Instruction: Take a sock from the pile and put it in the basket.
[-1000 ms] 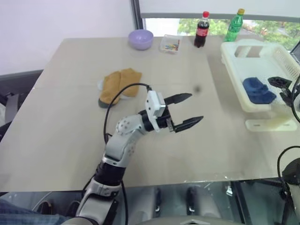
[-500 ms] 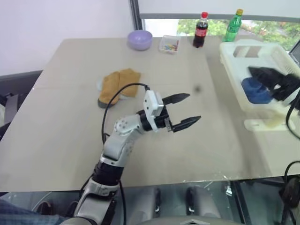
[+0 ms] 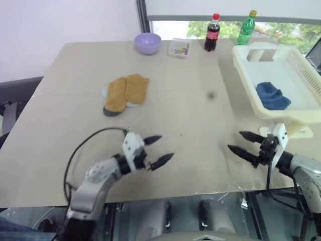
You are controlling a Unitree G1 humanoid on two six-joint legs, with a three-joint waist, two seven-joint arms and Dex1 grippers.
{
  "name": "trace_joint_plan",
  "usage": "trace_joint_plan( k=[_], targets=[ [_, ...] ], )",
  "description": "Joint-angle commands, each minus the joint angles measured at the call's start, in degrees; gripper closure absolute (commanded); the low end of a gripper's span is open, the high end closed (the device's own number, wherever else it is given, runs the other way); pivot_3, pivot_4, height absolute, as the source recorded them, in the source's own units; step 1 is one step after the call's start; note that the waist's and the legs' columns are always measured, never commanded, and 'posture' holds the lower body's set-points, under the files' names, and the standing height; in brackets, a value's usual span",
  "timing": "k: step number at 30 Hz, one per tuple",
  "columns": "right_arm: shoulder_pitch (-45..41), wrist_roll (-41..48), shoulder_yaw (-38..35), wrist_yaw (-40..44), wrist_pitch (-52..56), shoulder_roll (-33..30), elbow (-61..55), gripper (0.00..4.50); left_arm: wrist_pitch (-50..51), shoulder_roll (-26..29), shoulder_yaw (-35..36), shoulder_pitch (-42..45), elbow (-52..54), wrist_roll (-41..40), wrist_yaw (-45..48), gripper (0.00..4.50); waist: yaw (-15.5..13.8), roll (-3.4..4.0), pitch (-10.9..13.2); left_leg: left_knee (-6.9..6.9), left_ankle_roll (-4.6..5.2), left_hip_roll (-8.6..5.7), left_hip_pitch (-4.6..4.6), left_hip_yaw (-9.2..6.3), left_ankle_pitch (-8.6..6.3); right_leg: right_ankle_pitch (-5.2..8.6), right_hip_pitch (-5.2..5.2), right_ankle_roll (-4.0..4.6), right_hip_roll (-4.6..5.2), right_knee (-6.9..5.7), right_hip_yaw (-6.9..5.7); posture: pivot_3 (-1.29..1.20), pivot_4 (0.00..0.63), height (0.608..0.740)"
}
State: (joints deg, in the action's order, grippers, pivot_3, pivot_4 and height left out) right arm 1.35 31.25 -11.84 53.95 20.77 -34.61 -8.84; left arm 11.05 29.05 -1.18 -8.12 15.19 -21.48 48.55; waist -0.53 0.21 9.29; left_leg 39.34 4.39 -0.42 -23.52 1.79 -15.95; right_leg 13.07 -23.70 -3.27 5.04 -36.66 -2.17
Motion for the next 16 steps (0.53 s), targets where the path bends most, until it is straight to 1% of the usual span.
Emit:
trace_joint_plan(
  k=[1,4,8,13,16],
  targets=[
    [1.0,0.1,-2.5,5.5,-8.0,-0.2,2.6,0.05,-1.1,1.1,3.6,-6.3,5.4,-0.8,-1.1,0.16,-0.5,-0.01,0.0,0.0,0.0,0.03,0.04,0.0,0.0,0.05,0.06,0.09,0.07,0.0,0.02,0.0,0.15,0.74],
    [1.6,1.2,-3.9,9.3,-11.8,-0.3,4.9,0.05,-2.3,0.9,7.5,-11.8,7.7,-1.1,-2.8,0.16,-0.3,-0.01,0.0,0.0,-0.02,0.07,0.16,-0.07,-0.01,0.06,0.13,0.11,0.37,0.0,0.08,0.0,0.15,0.74],
    [2.0,1.0,-3.8,14.5,-15.0,-2.4,7.3,0.05,-2.3,0.8,12.3,-17.6,10.1,-2.9,-3.9,0.16,-0.2,-0.01,0.0,-0.06,-0.03,0.09,0.15,-0.06,-0.02,0.06,0.13,0.13,0.43,0.02,0.09,0.0,0.15,0.74],
    [2.0,0.3,-3.5,18.4,-17.2,-4.3,9.9,0.05,-2.7,0.4,14.5,-21.2,12.4,-3.5,-4.5,0.16,-0.3,-0.01,0.0,-0.06,-0.03,0.09,0.15,-0.06,-0.02,0.06,0.13,0.14,0.53,0.05,0.05,0.0,0.15,0.74],
    [1.5,0.9,-3.6,18.9,-17.2,-4.4,10.2,0.05,-4.6,0.4,14.7,-21.8,12.8,-2.7,-4.3,0.16,-0.3,-0.01,0.0,-0.07,-0.03,0.08,0.12,-0.06,-0.03,0.06,0.12,0.14,0.56,0.1,0.04,0.0,0.15,0.74]
  ],
)
